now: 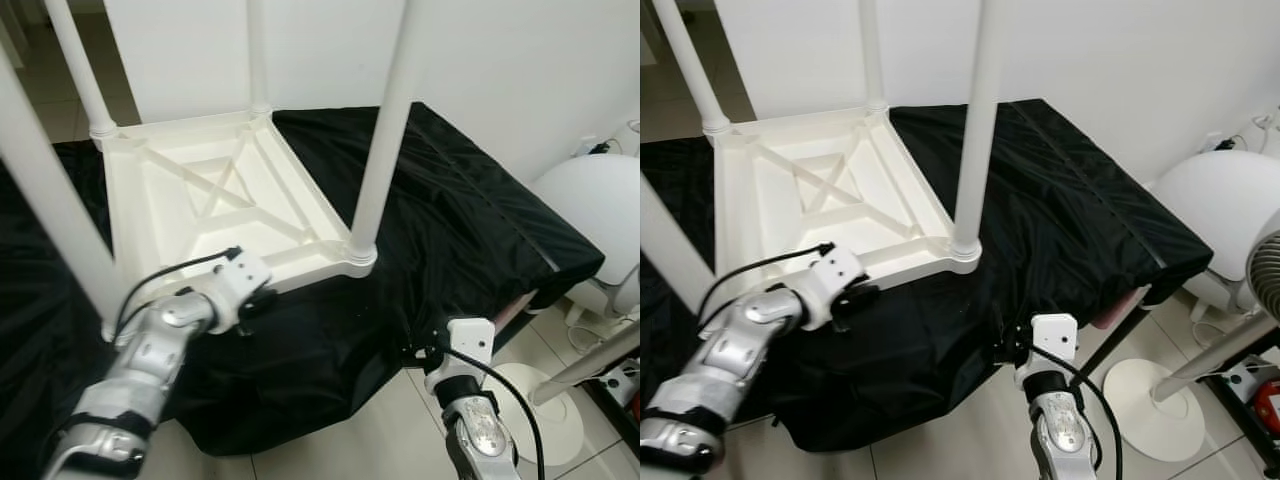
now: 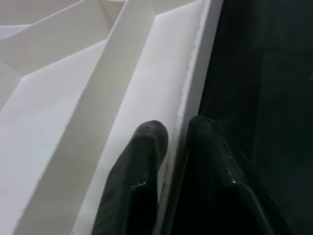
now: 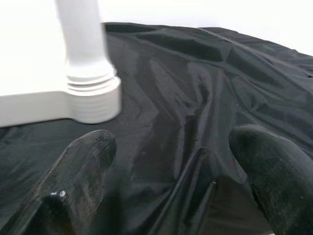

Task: Building children table

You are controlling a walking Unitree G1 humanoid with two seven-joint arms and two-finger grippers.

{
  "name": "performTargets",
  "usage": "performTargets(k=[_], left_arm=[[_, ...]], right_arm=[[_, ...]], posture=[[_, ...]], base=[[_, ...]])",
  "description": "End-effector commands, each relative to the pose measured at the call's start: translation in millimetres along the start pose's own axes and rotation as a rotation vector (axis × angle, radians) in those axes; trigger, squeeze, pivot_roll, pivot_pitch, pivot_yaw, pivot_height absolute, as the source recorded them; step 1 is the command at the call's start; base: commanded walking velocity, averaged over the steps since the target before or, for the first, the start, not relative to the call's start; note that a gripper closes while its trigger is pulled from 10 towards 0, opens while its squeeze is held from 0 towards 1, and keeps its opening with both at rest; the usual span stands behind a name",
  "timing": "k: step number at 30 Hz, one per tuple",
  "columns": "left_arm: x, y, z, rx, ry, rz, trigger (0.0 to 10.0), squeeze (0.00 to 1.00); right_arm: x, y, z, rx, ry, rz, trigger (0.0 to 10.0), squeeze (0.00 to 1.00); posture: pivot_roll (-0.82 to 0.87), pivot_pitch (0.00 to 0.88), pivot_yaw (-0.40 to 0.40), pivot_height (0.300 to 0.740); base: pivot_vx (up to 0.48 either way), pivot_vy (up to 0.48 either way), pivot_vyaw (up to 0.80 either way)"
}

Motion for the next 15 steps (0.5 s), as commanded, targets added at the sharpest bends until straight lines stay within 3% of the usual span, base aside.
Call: performTargets(k=[1, 6, 7, 8, 9, 10, 15], left_arm=[[11.2, 12.9, -20.8, 0.095, -0.019, 0.067, 10.0, 0.0], [15.5, 19.6, -27.5, 0.108, -0.004, 0.064, 10.0, 0.0], [18.6, 22.8, -29.6, 0.116, 0.008, 0.076, 1.0, 0.0], [21.3, 25.5, -31.3, 0.123, 0.012, 0.087, 0.0, 0.0], [22.7, 26.9, -32.2, 0.127, 0.012, 0.093, 0.0, 0.0], [22.3, 29.3, -33.4, 0.124, 0.004, 0.081, 2.2, 0.0], [24.5, 40.5, -42.0, 0.14, -0.023, 0.054, 2.6, 0.0]], right_arm=[[2.0, -0.4, -3.2, 0.008, -0.003, 0.01, 10.0, 0.0], [1.8, -1.3, -3.1, 0.007, 0.003, 0.013, 10.0, 0.0], [1.7, -1.8, -3.3, 0.008, 0.004, 0.015, 10.0, 0.0], [1.7, -2.2, -3.5, 0.008, 0.006, 0.015, 10.0, 0.0], [1.8, -2.5, -3.6, 0.008, 0.008, 0.016, 10.0, 0.0], [2.1, -2.9, -3.8, 0.008, 0.009, 0.017, 10.0, 0.0], [2.8, -3.8, -4.2, 0.008, 0.017, 0.022, 10.0, 0.0]], posture=[[-0.02, 0.022, -0.025, 0.74], [-0.02, 0.023, -0.026, 0.74], [-0.02, 0.024, -0.026, 0.74], [-0.02, 0.026, -0.025, 0.74], [-0.02, 0.026, -0.025, 0.74], [-0.02, 0.024, -0.026, 0.74], [-0.02, 0.028, -0.027, 0.74]], base=[[0.0, 0.0, 0.0], [0.0, 0.0, 0.0], [0.0, 0.0, 0.0], [0.0, 0.0, 0.0], [0.0, 0.0, 0.0], [0.0, 0.0, 0.0], [0.0, 0.0, 0.0]])
Point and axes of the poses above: a point about 5 cm out from each wrist's last joint towards the gripper, its own y axis pointing back from the gripper into the wrist, its own z axis along the axis of the wrist's last joint, x = y × z, the point moved 1 cm from there along -y, pointing out of the wrist towards the gripper, and after that the axes turned 8 degrees about -y, right-handed, at the moved point
